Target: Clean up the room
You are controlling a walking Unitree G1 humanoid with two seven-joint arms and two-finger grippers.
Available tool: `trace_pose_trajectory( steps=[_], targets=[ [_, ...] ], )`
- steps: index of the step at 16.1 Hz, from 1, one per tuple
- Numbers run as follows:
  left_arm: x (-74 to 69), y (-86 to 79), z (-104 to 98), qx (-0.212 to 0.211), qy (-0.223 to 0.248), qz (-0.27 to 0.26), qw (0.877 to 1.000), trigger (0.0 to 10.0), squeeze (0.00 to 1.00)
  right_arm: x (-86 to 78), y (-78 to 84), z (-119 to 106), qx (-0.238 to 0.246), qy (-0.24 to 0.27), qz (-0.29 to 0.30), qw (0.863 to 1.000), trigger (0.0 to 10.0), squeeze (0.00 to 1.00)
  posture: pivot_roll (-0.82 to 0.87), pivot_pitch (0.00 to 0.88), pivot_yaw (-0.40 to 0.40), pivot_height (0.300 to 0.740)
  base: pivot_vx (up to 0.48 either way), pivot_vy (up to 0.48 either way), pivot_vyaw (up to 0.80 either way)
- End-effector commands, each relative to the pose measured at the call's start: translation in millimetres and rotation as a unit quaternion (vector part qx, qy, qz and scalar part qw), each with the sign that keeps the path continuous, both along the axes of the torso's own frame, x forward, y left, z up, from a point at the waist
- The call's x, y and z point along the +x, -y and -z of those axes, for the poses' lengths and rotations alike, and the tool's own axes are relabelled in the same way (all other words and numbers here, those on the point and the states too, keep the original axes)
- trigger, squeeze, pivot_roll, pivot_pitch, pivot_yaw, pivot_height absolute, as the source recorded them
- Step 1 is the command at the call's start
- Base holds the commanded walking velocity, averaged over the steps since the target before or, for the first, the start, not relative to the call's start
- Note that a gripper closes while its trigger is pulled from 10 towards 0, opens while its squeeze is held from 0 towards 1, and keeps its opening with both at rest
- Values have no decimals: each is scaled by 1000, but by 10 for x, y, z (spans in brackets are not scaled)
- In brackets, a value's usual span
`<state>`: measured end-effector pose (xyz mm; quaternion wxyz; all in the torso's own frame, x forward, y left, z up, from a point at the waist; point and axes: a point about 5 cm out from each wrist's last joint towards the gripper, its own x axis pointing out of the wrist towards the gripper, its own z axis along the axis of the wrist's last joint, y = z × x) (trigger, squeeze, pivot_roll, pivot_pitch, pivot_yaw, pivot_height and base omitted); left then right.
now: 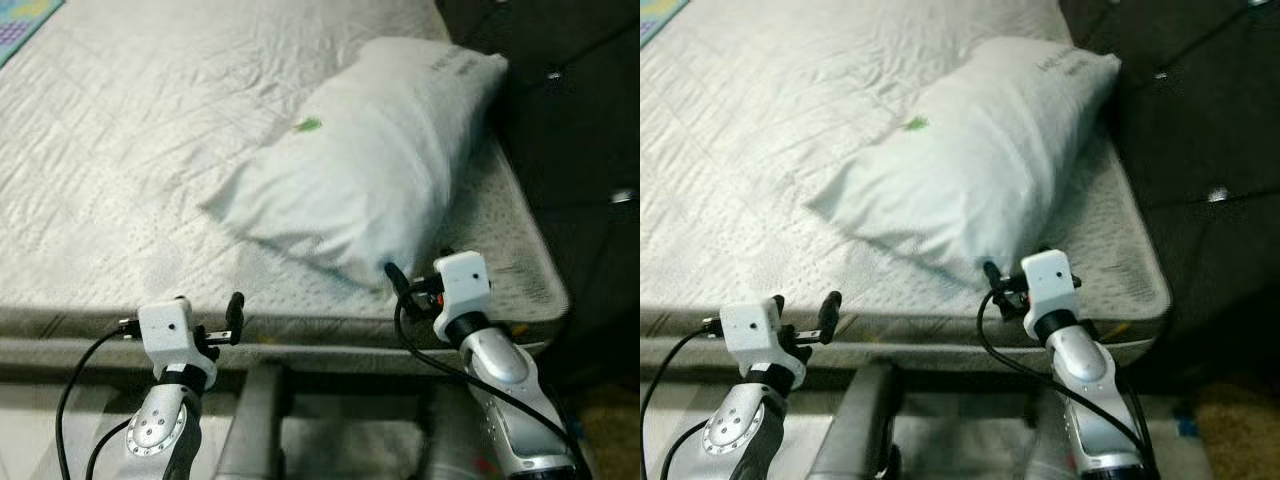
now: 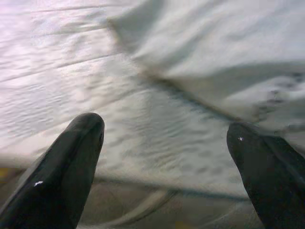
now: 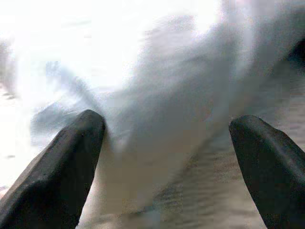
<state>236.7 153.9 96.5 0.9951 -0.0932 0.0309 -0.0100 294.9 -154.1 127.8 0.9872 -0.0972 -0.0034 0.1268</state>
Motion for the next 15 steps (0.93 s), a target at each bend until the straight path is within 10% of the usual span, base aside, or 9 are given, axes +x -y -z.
trace_pose_trajectory(
  steps=[1,15],
  targets=[
    [-21,23,27,3,-8,1,1000,10000,0,-6,82,60,-3,-11,11,1000,10000,0,-46,172,7,487,0,0,0],
    [-7,6,44,5,-21,13,1000,10000,0,31,-230,-211,157,-142,-114,971,10000,0,-46,179,29,487,0,0,0]
  ],
)
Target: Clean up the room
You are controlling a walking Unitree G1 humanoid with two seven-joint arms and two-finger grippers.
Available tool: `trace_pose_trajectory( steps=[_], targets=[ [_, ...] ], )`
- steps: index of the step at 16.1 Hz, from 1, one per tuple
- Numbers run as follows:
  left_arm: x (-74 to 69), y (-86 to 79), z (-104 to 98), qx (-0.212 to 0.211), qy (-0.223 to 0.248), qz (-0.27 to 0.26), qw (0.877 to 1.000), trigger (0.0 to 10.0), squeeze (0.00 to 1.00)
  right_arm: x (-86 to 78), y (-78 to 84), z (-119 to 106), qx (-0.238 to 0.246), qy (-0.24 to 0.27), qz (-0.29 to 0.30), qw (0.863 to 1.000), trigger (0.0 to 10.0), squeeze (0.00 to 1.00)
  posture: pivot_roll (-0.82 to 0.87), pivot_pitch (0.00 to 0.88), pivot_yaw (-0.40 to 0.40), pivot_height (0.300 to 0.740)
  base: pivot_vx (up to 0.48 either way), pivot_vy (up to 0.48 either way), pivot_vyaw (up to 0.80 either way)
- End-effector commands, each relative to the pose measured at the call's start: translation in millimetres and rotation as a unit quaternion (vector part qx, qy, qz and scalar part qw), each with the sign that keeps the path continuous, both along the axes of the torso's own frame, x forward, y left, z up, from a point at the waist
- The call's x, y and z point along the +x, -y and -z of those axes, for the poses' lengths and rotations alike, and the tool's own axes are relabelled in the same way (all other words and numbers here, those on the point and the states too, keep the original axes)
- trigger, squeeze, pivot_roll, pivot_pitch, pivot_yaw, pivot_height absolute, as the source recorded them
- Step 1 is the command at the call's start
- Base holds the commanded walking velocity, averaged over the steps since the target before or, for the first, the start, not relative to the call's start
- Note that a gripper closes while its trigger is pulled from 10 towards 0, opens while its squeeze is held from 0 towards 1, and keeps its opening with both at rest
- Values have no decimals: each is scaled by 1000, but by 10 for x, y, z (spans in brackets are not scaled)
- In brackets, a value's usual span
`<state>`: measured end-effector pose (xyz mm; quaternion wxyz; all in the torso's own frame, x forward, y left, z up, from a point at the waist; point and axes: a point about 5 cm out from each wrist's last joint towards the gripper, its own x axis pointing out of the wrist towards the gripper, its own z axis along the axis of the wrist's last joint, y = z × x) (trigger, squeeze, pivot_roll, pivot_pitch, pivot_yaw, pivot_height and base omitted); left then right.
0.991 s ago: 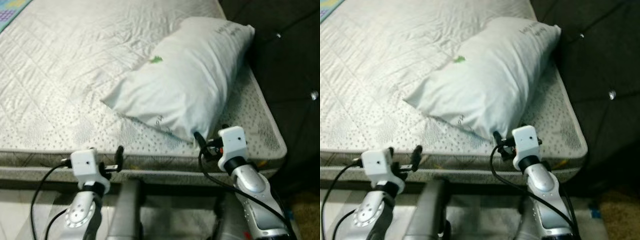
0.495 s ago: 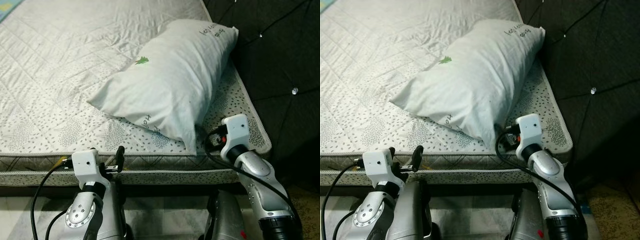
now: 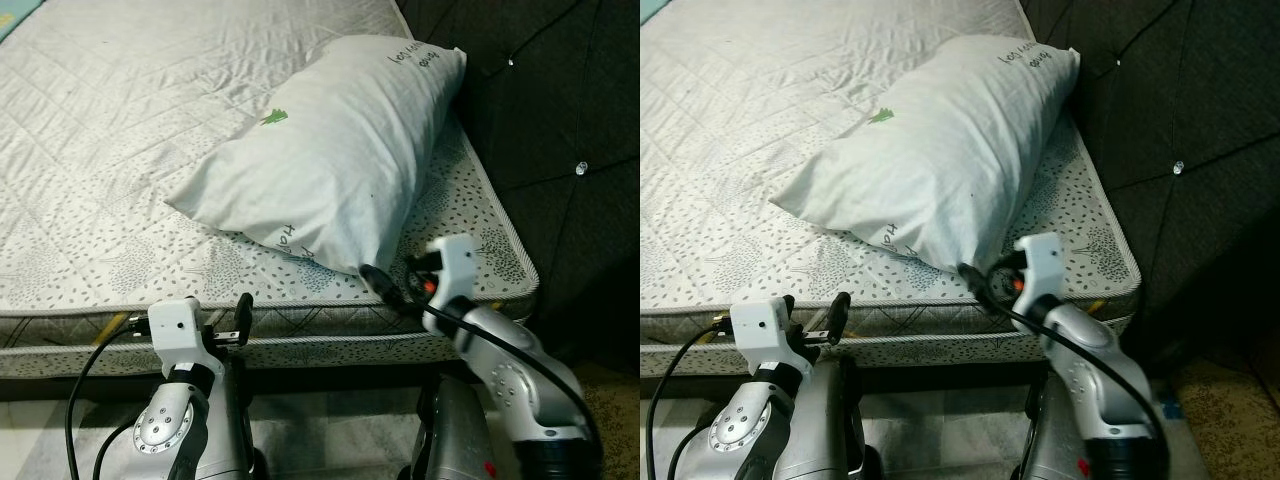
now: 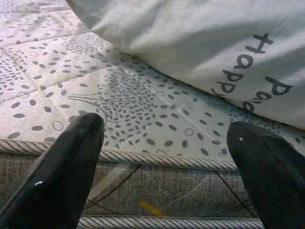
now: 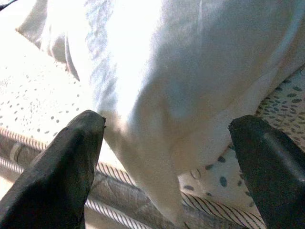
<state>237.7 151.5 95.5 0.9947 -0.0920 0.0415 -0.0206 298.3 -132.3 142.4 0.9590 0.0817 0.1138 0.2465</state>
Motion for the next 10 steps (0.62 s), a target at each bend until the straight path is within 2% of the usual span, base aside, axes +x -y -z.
trace_pose_trajectory(
  steps=[1,5,6,8,9,10],
  targets=[
    [-13,-20,35,5,-11,1,1000,10000,0,-7,-79,-116,14,9,1,1000,10000,0,-45,179,30,487,0,0,0],
    [-4,-18,32,5,-11,1,1000,10000,0,9,-228,-285,12,34,32,999,10000,0,-46,178,29,487,0,0,0],
    [-4,-11,28,5,-11,2,1000,10000,0,19,-281,-318,-9,53,46,998,10000,0,-45,176,27,487,0,0,0],
    [-19,25,16,3,-13,16,1000,10000,0,52,-309,-245,-68,62,63,994,10000,0,-29,175,22,487,0,0,0],
    [-39,35,5,9,-10,27,1000,10000,0,79,-318,-171,-69,43,73,994,10000,0,-21,176,22,487,0,0,0],
    [-60,-24,1,13,-12,20,1000,10000,0,120,-366,-64,-91,30,86,992,10000,0,-9,177,21,487,0,0,0]
  ],
)
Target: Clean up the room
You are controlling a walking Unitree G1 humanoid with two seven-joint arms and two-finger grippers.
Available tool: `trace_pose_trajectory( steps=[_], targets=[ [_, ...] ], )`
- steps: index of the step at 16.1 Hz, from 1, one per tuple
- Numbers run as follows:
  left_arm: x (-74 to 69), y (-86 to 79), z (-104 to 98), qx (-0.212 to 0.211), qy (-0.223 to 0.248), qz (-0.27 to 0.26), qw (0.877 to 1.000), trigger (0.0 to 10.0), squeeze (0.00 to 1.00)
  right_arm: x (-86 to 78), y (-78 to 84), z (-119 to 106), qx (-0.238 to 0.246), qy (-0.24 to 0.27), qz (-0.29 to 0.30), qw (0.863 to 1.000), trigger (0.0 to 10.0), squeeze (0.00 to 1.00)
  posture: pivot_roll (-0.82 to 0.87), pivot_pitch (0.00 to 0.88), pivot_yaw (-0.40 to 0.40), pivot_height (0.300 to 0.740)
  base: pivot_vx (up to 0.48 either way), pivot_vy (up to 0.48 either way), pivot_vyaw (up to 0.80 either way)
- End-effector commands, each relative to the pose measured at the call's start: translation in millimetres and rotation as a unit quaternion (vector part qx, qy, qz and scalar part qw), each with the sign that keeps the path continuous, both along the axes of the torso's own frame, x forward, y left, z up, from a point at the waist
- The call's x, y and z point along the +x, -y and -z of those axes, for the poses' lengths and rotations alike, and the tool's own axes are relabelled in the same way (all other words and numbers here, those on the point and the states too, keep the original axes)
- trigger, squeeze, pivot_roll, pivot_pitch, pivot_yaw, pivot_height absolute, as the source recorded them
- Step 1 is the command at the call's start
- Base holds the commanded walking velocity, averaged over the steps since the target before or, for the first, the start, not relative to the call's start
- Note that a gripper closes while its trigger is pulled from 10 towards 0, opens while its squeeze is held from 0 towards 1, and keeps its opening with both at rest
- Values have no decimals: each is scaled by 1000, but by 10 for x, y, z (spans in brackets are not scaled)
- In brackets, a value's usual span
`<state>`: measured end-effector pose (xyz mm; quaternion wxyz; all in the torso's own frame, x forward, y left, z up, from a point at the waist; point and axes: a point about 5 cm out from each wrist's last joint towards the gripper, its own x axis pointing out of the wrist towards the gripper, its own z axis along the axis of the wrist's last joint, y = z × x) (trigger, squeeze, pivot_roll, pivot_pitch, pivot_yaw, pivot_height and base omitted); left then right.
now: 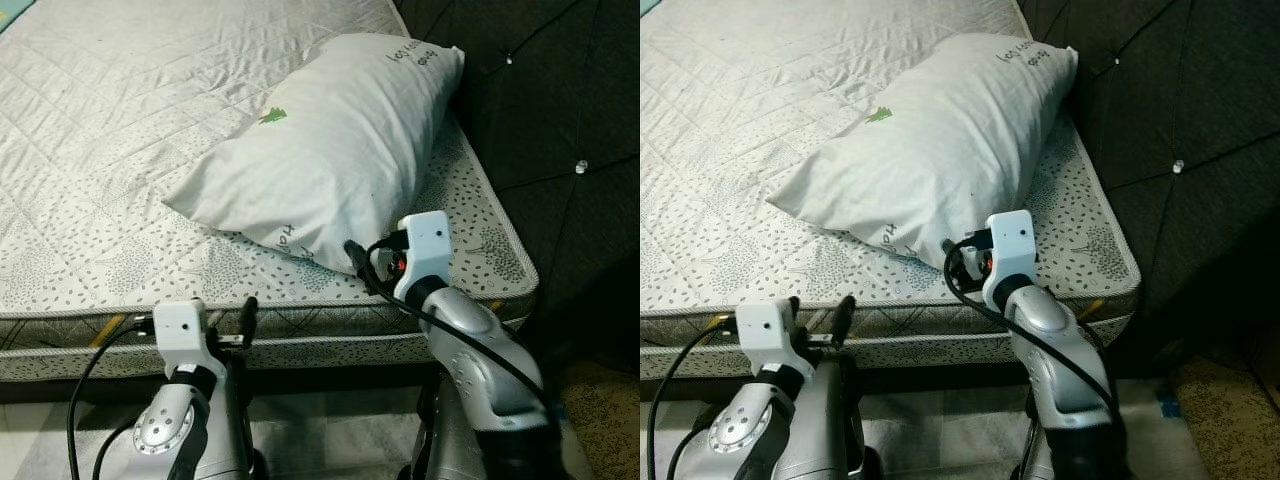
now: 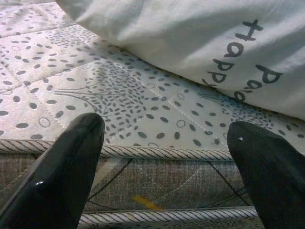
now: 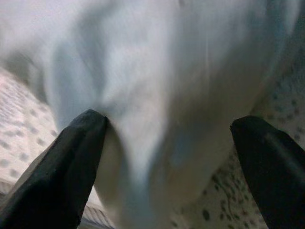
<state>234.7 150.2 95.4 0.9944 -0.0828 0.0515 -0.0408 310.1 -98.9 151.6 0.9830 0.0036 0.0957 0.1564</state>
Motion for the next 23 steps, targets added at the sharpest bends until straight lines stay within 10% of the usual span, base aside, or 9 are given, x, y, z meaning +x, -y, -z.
trace_pose_trajectory(
  steps=[1,11,12,23],
  targets=[
    [-30,-56,-1,6,-4,-5,1000,10000,0,13,-64,58,-6,-6,2,1000,10000,0,-4,178,19,487,0,0,0],
    [-106,-86,-29,10,-7,-14,1000,10000,0,391,-345,-42,33,64,60,996,10000,0,42,186,12,487,0,0,0],
    [-104,-81,-33,10,-7,-14,1000,10000,0,406,-361,-47,43,66,59,995,0,0,42,186,12,487,0,0,0],
    [-79,-51,-28,11,-6,-8,1000,10000,0,436,-254,4,57,85,80,992,0,0,32,171,20,487,0,0,0]
  ],
)
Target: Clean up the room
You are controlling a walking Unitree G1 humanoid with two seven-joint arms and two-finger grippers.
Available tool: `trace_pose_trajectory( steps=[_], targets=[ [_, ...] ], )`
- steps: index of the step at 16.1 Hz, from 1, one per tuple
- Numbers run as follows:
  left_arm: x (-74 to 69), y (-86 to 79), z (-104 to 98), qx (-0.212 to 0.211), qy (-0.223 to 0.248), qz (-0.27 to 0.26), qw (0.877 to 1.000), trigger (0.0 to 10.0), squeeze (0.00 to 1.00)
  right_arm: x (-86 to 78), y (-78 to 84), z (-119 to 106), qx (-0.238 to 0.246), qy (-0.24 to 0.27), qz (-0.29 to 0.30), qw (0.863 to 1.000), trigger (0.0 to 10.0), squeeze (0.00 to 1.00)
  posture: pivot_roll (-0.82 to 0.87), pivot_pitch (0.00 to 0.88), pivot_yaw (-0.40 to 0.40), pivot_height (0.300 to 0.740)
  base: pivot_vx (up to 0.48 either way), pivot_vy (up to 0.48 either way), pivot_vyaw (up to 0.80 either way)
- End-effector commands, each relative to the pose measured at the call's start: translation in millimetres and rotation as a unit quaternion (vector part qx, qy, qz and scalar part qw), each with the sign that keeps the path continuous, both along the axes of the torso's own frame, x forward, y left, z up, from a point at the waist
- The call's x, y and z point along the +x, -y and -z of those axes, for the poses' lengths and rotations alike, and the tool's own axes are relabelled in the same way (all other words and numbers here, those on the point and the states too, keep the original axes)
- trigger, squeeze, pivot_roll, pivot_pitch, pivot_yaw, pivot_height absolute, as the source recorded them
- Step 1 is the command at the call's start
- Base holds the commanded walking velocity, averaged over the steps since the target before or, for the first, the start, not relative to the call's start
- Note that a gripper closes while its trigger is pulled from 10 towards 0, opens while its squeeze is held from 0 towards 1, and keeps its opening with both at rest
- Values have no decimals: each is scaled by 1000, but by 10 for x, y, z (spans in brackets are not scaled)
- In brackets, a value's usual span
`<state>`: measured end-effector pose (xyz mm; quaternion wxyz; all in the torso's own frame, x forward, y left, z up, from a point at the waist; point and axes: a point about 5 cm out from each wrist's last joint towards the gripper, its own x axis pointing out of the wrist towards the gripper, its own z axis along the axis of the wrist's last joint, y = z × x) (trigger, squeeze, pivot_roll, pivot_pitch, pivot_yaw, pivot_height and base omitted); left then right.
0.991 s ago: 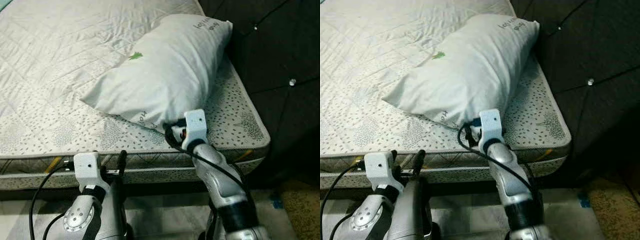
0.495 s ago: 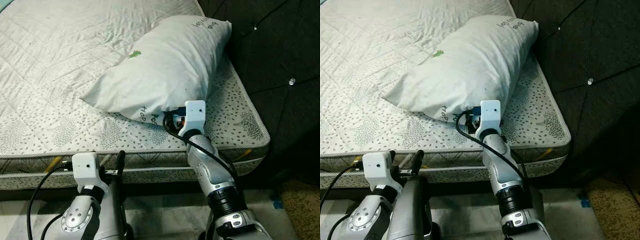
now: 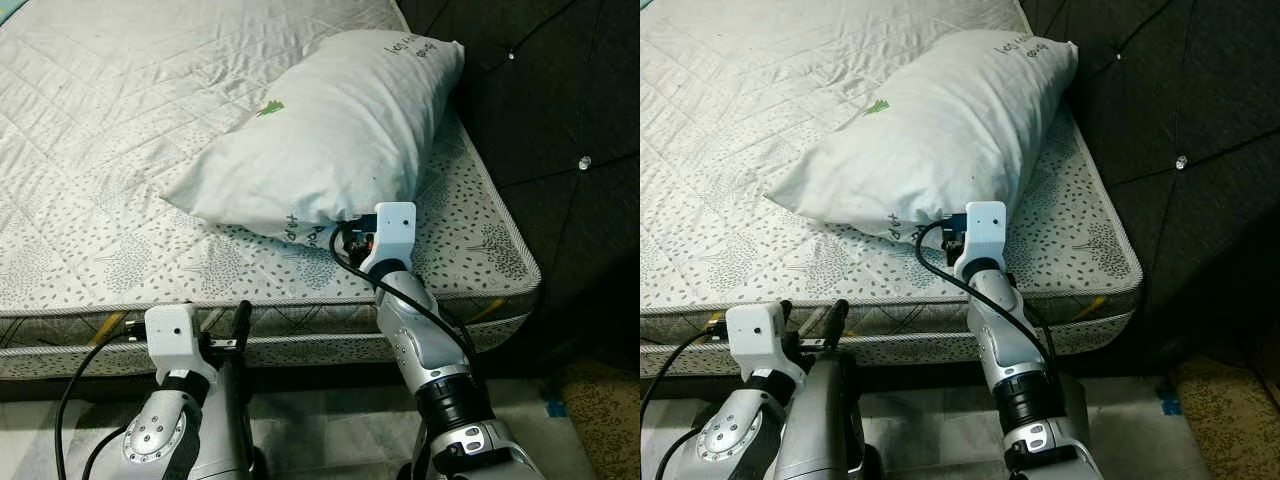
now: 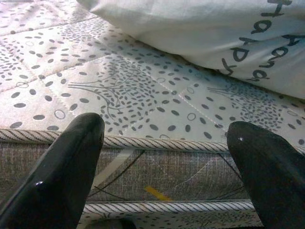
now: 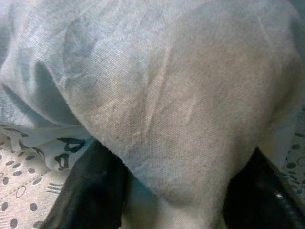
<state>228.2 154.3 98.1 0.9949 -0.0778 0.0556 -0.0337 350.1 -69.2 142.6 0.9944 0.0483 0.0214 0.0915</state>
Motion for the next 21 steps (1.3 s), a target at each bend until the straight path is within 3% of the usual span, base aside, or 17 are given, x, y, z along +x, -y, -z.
trace_pose_trajectory(
  steps=[1,9,11,17,19,21],
  targets=[
    [-10,-12,4,5,-2,-1,1000,10000,0,44,44,-91,7,20,11,1000,0,0,32,170,20,487,0,0,0],
    [-18,115,-126,-38,34,63,997,10000,0,66,46,-93,8,26,11,1000,0,0,35,169,13,487,0,0,0],
    [-3,114,-172,-20,48,76,996,10000,0,59,89,-59,5,24,15,1000,0,0,35,168,13,487,0,0,0],
    [18,96,-167,-20,46,70,996,10000,0,62,182,-17,0,20,29,999,0,0,31,167,15,487,0,0,0],
    [18,101,-166,-20,45,69,996,10000,0,100,213,-30,-5,20,30,999,0,0,34,170,15,487,0,0,0],
    [22,99,-164,-19,44,68,997,10000,0,287,406,-183,-19,33,49,998,0,0,36,170,16,487,0,0,0]
  ],
)
